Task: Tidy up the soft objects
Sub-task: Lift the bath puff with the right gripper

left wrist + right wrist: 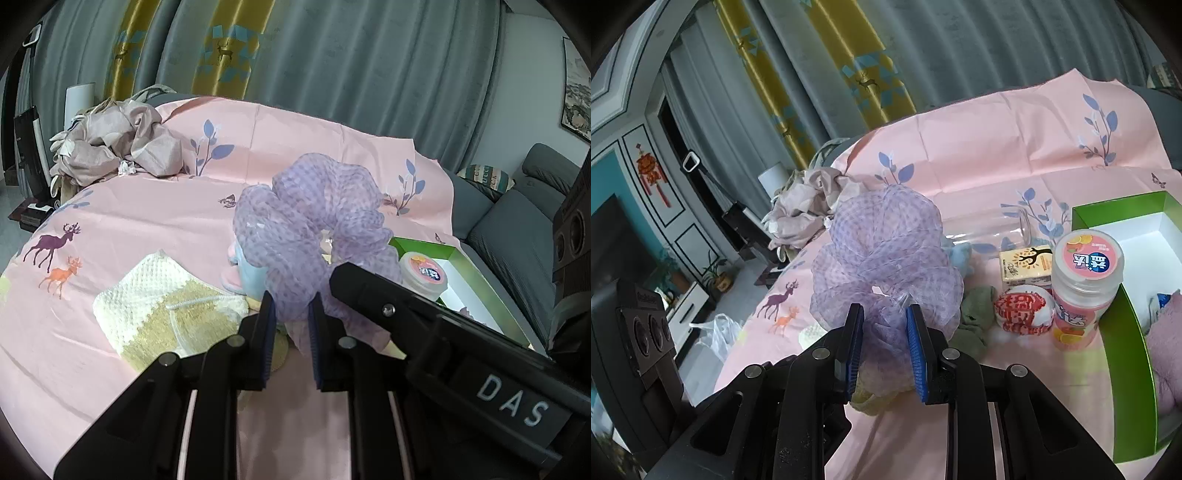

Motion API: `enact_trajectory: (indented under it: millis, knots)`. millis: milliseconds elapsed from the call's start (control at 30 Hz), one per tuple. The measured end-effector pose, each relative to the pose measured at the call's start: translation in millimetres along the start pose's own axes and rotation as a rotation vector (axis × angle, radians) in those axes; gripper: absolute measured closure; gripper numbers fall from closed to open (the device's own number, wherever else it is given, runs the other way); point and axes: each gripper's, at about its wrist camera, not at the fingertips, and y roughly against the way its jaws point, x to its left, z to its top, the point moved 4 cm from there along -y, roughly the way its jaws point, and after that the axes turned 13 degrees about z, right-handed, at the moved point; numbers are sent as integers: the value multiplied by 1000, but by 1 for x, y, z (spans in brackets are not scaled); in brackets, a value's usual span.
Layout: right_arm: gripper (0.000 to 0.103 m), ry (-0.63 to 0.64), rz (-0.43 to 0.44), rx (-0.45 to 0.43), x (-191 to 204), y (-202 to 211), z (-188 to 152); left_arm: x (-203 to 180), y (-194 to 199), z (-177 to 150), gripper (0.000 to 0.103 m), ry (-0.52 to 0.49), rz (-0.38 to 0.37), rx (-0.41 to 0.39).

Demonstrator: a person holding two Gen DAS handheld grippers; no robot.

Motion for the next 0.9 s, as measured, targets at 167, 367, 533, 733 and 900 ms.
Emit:
enact_trajectory:
  millis: [167, 367, 533, 733, 900]
  knots:
    - [77, 7, -3, -6, 1, 1, 0, -1, 3, 0, 90, -5, 3, -16]
    - [77, 10, 0, -18, 3, 4, 2, -1, 6, 2, 90, -9, 6, -40]
    - [77, 22, -6, -28, 5, 6, 3, -1, 7, 2, 90, -7, 0, -45]
    - [77, 22, -4, -25, 5, 6, 3, -2, 7, 2, 90, -7, 0, -44]
    - [77, 23, -4, -26, 5, 7, 3, -2, 8, 2, 90, -7, -2, -44]
